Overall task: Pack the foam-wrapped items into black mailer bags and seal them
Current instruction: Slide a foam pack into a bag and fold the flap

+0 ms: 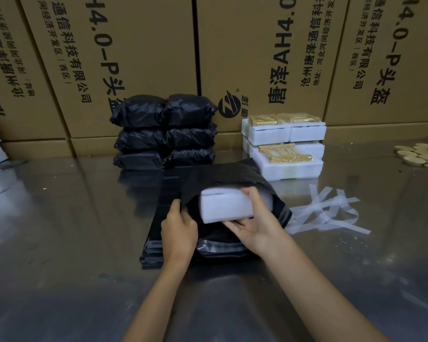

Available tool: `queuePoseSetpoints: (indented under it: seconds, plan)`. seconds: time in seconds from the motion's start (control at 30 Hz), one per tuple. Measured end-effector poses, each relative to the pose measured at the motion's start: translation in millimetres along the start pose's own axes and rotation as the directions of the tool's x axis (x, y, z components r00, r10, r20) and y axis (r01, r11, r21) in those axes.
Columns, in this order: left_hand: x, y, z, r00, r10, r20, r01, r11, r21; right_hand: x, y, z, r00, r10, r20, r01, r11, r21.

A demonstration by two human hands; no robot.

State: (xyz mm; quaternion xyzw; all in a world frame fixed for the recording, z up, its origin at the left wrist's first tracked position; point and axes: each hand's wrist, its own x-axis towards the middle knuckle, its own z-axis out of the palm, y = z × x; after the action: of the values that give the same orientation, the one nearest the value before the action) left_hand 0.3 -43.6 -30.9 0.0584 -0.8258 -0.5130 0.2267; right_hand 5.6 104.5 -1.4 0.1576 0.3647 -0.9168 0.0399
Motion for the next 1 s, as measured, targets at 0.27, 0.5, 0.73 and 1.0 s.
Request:
queuePoseSetpoints:
  seconds: [0.27,0.5,0.73,1.0]
  plan:
    - [3.6,0.8,-26.7,0.984,0.177,0.000,-0.175,0.970,0.170,49.9,-1.8,-1.5,0.998,-0.051,0.041,0.048,0.996,0.079]
    - [-5.3,-15.9,-27.7,0.977,0.195,0.080,-0.211,0.913,0.349,56.9,5.7,-1.4,0.985,-0.026,-0.170,-0.056,0.886,-0.460]
    - [10.6,-14.9,-68.0,0.973,-0.035,0.229,-0.074,0.889,0.451,-20.7,-21.7,-13.0,0.990,0.024,0.136,0.128,0.221,-0.967]
    - [89.5,52.5,-8.4,0.876,0.167,0.452,-0.251,0.959,0.134,-4.0,-96.9,10.7,0.732,-0.624,0.272,0.476,0.184,-0.860]
